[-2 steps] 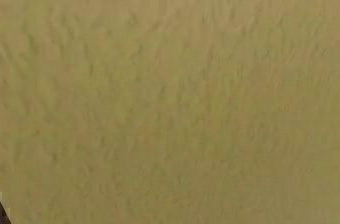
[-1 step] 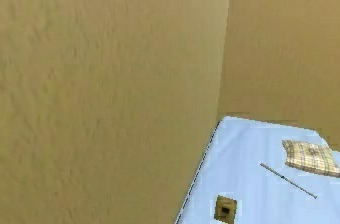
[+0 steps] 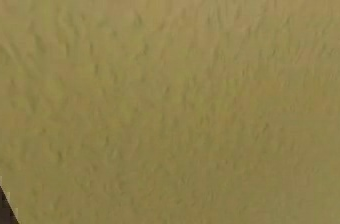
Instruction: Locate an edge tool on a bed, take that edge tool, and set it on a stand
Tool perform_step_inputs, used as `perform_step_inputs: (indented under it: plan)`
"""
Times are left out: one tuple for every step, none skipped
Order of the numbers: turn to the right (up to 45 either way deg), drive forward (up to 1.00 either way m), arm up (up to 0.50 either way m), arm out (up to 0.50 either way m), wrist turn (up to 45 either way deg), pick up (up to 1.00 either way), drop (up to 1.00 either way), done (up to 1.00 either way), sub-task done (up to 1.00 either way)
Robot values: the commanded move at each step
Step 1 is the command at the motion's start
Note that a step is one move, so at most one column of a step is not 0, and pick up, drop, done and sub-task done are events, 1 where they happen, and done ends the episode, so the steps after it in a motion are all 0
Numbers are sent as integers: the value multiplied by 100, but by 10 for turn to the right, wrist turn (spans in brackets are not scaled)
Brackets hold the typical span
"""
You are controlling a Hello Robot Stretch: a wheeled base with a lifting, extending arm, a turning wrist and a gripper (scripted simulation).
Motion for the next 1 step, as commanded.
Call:
perform_step_inputs:
  plan:
    - [450,0,0,0,0,0,0,0,0]
